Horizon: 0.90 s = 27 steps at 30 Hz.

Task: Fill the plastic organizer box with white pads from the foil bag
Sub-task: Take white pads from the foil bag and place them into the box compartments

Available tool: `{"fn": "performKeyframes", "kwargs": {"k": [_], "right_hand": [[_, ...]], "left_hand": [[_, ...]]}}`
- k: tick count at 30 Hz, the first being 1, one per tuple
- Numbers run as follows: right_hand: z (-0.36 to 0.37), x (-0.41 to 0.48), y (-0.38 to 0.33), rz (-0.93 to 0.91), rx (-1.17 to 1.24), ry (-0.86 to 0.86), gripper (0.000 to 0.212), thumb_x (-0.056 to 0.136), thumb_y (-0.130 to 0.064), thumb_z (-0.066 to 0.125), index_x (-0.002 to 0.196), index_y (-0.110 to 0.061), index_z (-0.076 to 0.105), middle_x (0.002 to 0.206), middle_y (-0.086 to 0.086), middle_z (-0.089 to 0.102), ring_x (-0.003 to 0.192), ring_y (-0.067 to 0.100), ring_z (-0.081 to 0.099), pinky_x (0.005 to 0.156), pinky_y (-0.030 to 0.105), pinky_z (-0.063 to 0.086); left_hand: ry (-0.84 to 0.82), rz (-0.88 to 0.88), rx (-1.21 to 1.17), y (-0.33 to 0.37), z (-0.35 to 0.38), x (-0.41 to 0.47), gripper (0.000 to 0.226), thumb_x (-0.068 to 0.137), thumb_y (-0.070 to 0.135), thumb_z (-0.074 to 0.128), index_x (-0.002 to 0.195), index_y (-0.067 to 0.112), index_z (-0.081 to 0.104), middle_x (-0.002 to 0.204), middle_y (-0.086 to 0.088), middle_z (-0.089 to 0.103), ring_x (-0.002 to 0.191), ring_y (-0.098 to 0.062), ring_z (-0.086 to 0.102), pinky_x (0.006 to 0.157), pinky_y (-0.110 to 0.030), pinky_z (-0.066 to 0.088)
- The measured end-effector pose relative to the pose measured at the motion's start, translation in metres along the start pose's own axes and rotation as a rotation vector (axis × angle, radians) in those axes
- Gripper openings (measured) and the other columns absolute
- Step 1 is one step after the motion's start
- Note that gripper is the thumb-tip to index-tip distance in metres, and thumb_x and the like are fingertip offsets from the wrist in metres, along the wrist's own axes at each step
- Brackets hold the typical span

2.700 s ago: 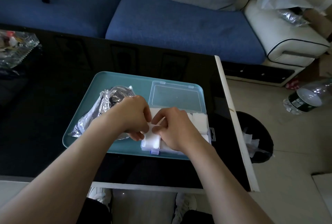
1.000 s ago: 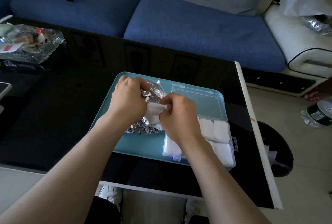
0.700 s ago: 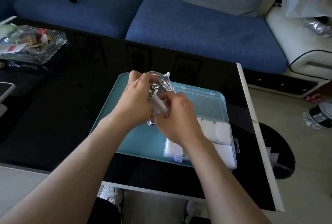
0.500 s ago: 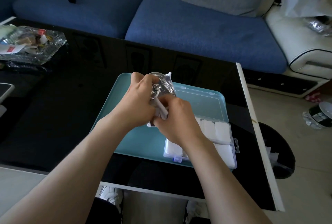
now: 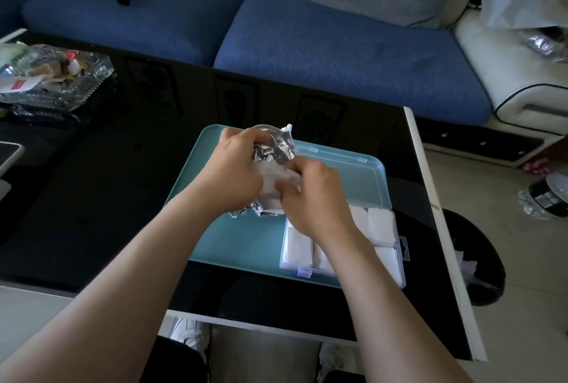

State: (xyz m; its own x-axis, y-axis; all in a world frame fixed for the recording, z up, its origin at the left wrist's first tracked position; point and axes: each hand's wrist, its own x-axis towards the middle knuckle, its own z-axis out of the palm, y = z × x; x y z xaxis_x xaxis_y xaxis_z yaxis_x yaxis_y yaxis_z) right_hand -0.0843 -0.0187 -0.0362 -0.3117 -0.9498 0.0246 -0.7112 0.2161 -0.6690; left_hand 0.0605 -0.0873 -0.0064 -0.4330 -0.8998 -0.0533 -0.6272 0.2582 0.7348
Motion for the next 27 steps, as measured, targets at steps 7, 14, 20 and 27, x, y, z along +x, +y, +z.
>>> {"fn": "performKeyframes", "kwargs": {"k": [7, 14, 20, 27], "right_hand": [[-0.014, -0.003, -0.002, 0.238, 0.536, 0.024, 0.007, 0.101, -0.011, 0.066, 0.108, -0.013, 0.067, 0.086, 0.01, 0.079, 0.066, 0.022, 0.079, 0.065, 0.038, 0.066], [-0.023, -0.005, -0.006, 0.284, 0.642, 0.036, 0.015, 0.103, -0.014, 0.058, 0.109, -0.022, 0.069, 0.089, 0.01, 0.078, 0.068, 0.018, 0.075, 0.063, 0.033, 0.058], [-0.025, -0.006, -0.005, 0.307, 0.758, 0.027, 0.014, 0.107, -0.012, 0.054, 0.11, -0.018, 0.067, 0.083, 0.009, 0.079, 0.072, 0.021, 0.077, 0.065, 0.029, 0.059], [-0.03, -0.003, -0.011, 0.341, 0.96, 0.067, 0.016, 0.106, -0.013, 0.057, 0.118, -0.013, 0.068, 0.093, 0.01, 0.08, 0.081, 0.023, 0.08, 0.07, 0.028, 0.062]], "left_hand": [[0.08, -0.091, 0.19, -0.009, 0.004, -0.002, 0.051, 0.089, 0.014, 0.064, 0.133, 0.039, 0.065, 0.133, -0.003, 0.043, 0.123, -0.03, 0.05, 0.108, -0.054, 0.043], [0.199, -0.146, 0.194, 0.004, 0.007, -0.001, 0.038, 0.098, 0.015, 0.054, 0.122, 0.037, 0.074, 0.148, -0.002, 0.041, 0.141, -0.036, 0.037, 0.118, -0.051, 0.025], [0.277, -0.134, 0.076, 0.017, 0.008, -0.003, 0.034, 0.093, 0.033, 0.045, 0.084, 0.024, 0.077, 0.157, 0.002, 0.041, 0.151, -0.024, 0.023, 0.121, -0.051, 0.018], [0.219, -0.112, 0.174, 0.018, 0.011, -0.003, 0.033, 0.071, 0.047, 0.051, 0.084, 0.027, 0.074, 0.14, 0.01, 0.047, 0.144, -0.023, 0.025, 0.111, -0.049, 0.024]]}}
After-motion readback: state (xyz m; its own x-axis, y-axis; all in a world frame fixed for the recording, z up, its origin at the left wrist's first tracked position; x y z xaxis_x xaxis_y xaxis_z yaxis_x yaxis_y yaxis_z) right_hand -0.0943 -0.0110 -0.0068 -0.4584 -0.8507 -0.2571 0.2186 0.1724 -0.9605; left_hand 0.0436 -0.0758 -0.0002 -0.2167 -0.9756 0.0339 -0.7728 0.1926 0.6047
